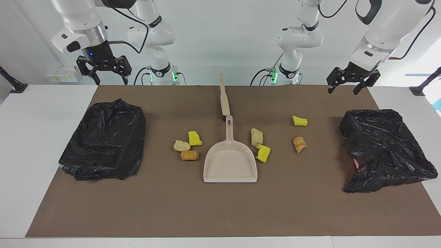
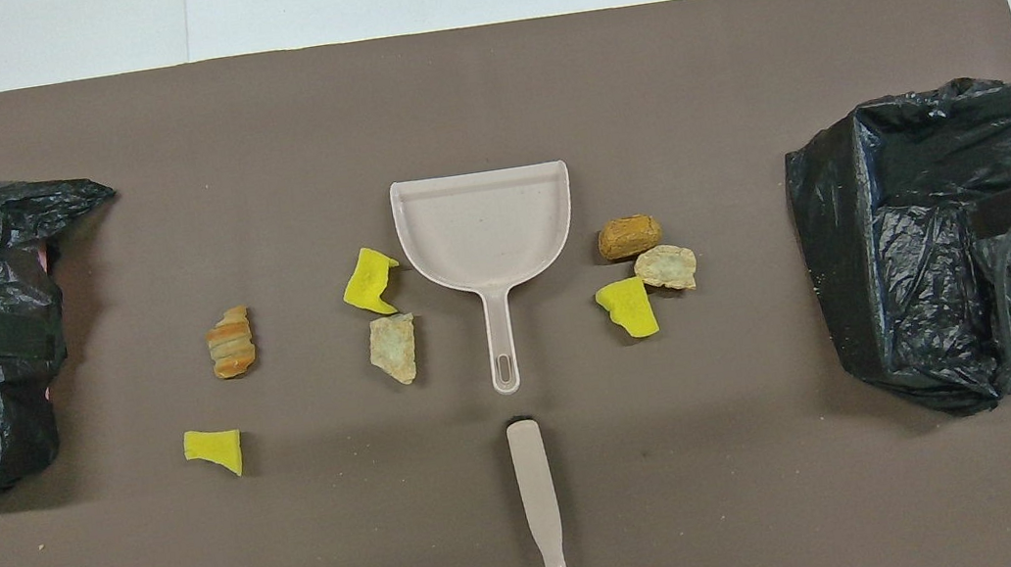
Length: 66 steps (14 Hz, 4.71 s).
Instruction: Sweep and dump trash in bin
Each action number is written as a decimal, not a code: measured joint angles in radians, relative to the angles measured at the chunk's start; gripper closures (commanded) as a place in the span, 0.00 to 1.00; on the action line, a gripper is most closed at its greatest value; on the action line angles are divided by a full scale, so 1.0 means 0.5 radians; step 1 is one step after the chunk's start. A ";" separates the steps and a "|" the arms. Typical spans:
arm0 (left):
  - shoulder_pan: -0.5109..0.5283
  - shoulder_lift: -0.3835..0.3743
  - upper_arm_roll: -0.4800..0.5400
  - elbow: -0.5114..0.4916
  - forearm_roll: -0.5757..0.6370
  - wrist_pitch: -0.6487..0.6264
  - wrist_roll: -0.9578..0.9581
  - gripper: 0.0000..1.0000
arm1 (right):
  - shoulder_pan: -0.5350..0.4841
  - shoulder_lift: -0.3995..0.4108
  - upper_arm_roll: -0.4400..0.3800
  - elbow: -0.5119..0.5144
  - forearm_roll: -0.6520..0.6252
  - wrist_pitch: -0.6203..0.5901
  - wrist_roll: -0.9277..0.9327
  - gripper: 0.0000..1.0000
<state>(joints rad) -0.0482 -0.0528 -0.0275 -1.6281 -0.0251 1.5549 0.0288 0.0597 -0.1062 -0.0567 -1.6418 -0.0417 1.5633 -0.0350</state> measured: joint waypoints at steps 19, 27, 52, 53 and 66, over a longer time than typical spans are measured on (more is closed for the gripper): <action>-0.002 -0.025 -0.004 -0.001 -0.002 -0.003 0.000 0.00 | 0.000 0.000 0.000 0.000 0.000 0.000 0.000 0.00; -0.002 -0.025 -0.009 -0.001 -0.002 -0.003 0.000 0.00 | 0.000 0.000 0.000 0.000 0.000 0.000 0.000 0.00; -0.388 -0.030 -0.029 -0.234 -0.080 0.030 -0.074 0.00 | 0.000 0.000 0.000 0.000 0.000 0.000 0.000 0.00; -0.449 -0.038 -0.028 -0.282 -0.089 0.085 -0.143 0.00 | 0.000 0.000 0.000 0.000 0.000 0.000 0.000 0.00; -1.480 -0.129 -0.039 -1.151 -0.145 0.971 -1.185 0.00 | 0.000 0.000 0.000 0.000 0.000 0.000 0.000 0.00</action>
<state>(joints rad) -0.7884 -0.1175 -0.0470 -2.2037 -0.0976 2.0402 -0.5639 0.0597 -0.1062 -0.0567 -1.6417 -0.0417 1.5633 -0.0350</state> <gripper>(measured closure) 0.000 0.000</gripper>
